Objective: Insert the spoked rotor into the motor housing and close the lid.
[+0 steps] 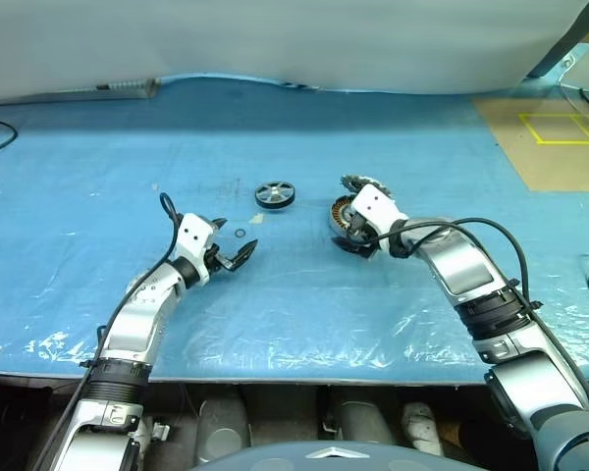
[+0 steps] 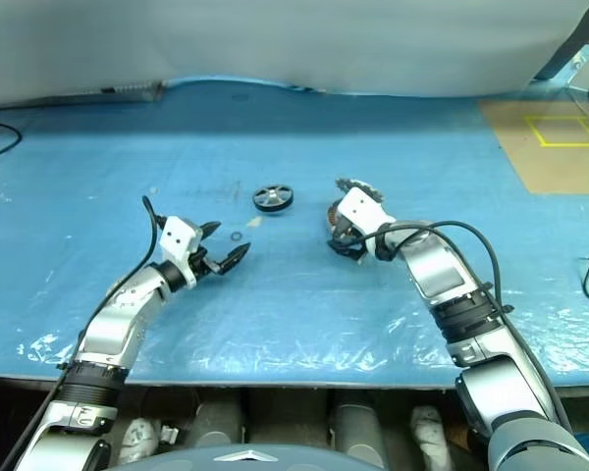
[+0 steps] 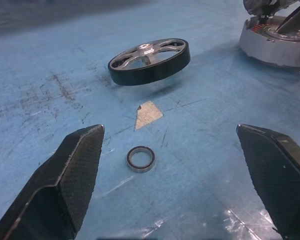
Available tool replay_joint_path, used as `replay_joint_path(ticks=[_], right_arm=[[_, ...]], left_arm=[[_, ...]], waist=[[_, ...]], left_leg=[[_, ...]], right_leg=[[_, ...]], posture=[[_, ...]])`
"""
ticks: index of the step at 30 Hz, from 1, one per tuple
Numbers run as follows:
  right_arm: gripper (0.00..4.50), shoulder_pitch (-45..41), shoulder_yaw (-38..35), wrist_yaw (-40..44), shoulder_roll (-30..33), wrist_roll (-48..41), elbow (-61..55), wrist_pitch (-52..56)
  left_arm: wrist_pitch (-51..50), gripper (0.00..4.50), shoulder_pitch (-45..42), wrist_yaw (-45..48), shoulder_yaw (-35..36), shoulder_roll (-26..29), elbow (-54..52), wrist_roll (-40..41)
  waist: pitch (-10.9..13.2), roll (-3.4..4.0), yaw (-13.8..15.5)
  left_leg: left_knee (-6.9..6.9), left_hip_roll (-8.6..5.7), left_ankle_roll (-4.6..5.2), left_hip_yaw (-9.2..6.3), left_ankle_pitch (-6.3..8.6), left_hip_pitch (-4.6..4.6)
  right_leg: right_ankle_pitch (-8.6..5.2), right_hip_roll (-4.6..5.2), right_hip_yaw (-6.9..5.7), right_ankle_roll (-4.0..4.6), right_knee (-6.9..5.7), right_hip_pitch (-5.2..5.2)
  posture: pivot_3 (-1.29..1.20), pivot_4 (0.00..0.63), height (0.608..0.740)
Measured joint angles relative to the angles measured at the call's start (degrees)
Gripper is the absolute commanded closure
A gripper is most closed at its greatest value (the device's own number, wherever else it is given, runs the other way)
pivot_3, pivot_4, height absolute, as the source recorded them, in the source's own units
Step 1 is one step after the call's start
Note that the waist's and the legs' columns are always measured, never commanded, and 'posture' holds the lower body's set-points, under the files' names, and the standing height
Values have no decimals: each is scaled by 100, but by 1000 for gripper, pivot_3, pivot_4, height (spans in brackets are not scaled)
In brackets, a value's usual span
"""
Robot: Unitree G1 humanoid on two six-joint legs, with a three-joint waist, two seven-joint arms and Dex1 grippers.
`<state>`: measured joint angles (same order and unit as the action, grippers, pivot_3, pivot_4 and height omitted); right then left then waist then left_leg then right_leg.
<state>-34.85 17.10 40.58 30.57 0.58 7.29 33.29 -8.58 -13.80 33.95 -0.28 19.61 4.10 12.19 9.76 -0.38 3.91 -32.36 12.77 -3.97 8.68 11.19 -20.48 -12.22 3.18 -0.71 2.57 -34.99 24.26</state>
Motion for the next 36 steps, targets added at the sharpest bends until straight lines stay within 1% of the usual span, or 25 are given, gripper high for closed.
replay_joint_path(ticks=[5, 6, 8, 10, 13, 14, 21, 25, 30, 36], right_arm=[[278, -18, 45, 237, 51, 54, -62, 120], [443, -30, 65, 285, 59, 75, -92, 171], [856, -78, 161, 367, 81, 155, -162, 277], [1559, -117, 228, 456, 111, 211, -256, 434], [2486, -96, 323, 604, 135, 231, -535, 646], [2655, -45, 369, 661, 142, 230, -700, 725], [2654, 557, 536, 841, 115, 57, -2226, 1578], [2654, 737, 611, 773, 6, -81, -2773, 2082], [2654, 752, 607, 549, -142, -98, -2848, 2277], [2654, 617, 586, 160, -482, -95, -2602, 2328]], left_arm=[[-20, 0, 24, -50, 8, 10, -37, 0], [-20, 0, 40, -54, 7, 10, -39, 0], [-19, 0, 72, -72, 7, 8, -39, 0], [-16, 0, 96, -79, 7, 6, -40, 0], [-16, 0, 102, -95, 7, 6, -40, 0], [-16, 0, 98, -98, 4, 4, -43, 0], [4, 0, 110, -95, 15, 10, -44, 0], [7, 0, 113, -81, 15, 11, -42, 0], [65, 0, 113, -63, 12, 10, -19, -1], [138, 0, 93, 9, -1, 9, 108, -2]], waist=[[0, 0, 0], [0, 0, 0], [-1, -1, 0], [-1, -1, 1], [-2, -2, -3], [-3, -4, -6], [-2, -4, 0], [-2, -4, -2], [-3, -4, -5], [-2, -3, -5]], left_leg=[[-3, 0, 0, 0, 0, 2], [-3, 0, 0, 0, 0, 2], [-3, 1, 0, 0, 0, 5], [-3, 1, 0, 0, 0, 6], [-1, 2, 0, 0, 0, 9], [0, 3, 0, 0, 0, 11], [3, 3, 0, 1, 0, 19], [3, 3, 0, 0, 0, 31], [2, 2, 0, 1, 0, 33], [2, 0, -1, 1, 0, 33]], right_leg=[[0, 0, 1, 0, -3, -1], [0, 0, 1, 0, -3, -1], [0, 0, 1, 0, -4, -3], [0, 0, 1, 0, -4, -4], [-1, -1, 1, 1, -4, -4], [-1, -2, 1, 1, -4, -6], [-1, -2, 2, 1, -4, -9], [-1, -2, 5, 0, -4, -18], [-1, -2, 6, 0, -4, -18], [-1, -1, 8, 0, -8, -18]], posture=[[0, 150, 740], [0, 150, 740], [0, 150, 740], [0, 150, 740], [0, 150, 740], [0, 150, 740], [0, 150, 740], [0, 150, 740], [0, 150, 740], [0, 150, 740]])
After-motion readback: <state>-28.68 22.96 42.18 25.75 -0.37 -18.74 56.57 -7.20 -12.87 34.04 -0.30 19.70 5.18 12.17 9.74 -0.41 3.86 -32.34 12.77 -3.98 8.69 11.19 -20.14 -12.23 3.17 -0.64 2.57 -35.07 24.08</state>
